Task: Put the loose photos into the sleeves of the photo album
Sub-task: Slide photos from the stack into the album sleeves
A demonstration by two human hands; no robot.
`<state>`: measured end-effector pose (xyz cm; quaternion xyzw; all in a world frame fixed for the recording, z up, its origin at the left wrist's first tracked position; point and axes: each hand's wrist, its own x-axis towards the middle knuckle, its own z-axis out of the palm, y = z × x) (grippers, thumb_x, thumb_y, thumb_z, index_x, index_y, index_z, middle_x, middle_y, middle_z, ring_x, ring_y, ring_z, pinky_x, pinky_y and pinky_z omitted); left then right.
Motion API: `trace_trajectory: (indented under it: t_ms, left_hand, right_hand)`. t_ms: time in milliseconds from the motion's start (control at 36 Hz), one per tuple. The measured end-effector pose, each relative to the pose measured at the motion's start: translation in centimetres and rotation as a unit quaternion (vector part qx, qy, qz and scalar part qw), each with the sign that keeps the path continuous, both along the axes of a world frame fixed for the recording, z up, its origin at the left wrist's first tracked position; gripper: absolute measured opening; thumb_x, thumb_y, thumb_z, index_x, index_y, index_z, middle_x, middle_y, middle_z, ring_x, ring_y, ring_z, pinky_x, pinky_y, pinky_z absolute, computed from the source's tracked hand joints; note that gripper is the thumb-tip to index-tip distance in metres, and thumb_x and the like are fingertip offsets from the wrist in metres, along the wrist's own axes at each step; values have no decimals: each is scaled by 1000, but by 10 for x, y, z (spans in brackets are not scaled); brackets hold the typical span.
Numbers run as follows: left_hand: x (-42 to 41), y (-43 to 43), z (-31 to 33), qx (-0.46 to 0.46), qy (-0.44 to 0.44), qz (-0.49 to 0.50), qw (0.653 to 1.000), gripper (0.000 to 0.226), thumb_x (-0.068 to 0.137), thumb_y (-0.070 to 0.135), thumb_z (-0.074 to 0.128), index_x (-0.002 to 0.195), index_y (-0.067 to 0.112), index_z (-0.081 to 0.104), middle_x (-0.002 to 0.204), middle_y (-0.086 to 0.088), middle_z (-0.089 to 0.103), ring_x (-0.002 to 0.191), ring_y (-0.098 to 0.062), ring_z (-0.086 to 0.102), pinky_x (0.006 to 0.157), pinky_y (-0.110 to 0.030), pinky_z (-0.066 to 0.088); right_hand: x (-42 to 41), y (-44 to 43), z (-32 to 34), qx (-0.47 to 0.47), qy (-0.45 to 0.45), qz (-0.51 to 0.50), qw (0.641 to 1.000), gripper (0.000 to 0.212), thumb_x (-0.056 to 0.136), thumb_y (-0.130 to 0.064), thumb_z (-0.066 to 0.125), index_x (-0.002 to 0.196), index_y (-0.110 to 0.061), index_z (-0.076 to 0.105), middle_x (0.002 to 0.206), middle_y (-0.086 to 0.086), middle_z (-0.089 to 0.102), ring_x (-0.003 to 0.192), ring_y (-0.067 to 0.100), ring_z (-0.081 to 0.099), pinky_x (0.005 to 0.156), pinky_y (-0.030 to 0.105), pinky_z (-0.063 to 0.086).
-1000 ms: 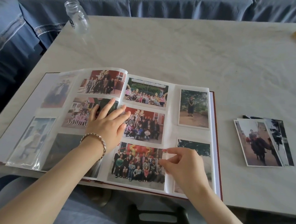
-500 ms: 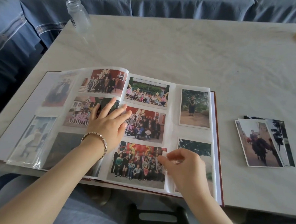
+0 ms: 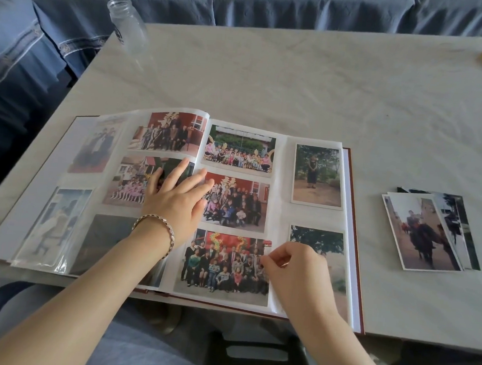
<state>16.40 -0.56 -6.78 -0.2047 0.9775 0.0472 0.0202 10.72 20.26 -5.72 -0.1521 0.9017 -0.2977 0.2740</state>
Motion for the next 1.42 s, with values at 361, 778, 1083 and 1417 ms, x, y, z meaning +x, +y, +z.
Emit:
trace_trajectory:
  t_ms: [361, 778, 1083, 1417]
  left_hand:
    - [0, 1, 2, 5, -14, -1, 1000, 57, 87, 37, 18, 138, 31, 43, 150, 13, 29, 145, -17, 5, 113, -47, -2]
    - [0, 3, 5, 1, -27, 14, 1000, 61, 84, 38, 15, 139, 34, 41, 151, 15, 25, 145, -15, 3, 114, -44, -5]
    - [-9, 16, 15, -52, -125, 33, 990, 46, 101, 33, 16, 147, 37, 13, 157, 13, -2, 143, -17, -17, 112, -44, -15]
    - [-39, 104, 29, 454, 42, 51, 889, 46, 82, 56, 55, 123, 35, 47, 116, 18, 55, 97, 10, 53, 85, -11, 47]
  right_hand:
    - [2, 1, 0, -64, -51, -33, 996, 17, 87, -18, 63, 73, -22, 54, 75, -5, 65, 67, 7, 61, 58, 14, 49]
    - [-26, 9, 6, -41, -31, -1, 999, 13, 84, -28, 67, 90, -27, 56, 75, -9, 66, 64, 3, 63, 59, 16, 52]
    - [-85, 53, 1, -54, -25, -128, 990, 52, 89, -26, 60, 136, -14, 44, 111, 3, 62, 82, 11, 55, 74, 24, 44]
    - [-67, 51, 29, -279, -72, -74, 955, 17, 87, -20, 59, 96, -34, 62, 75, -16, 71, 74, 7, 67, 69, 22, 56]
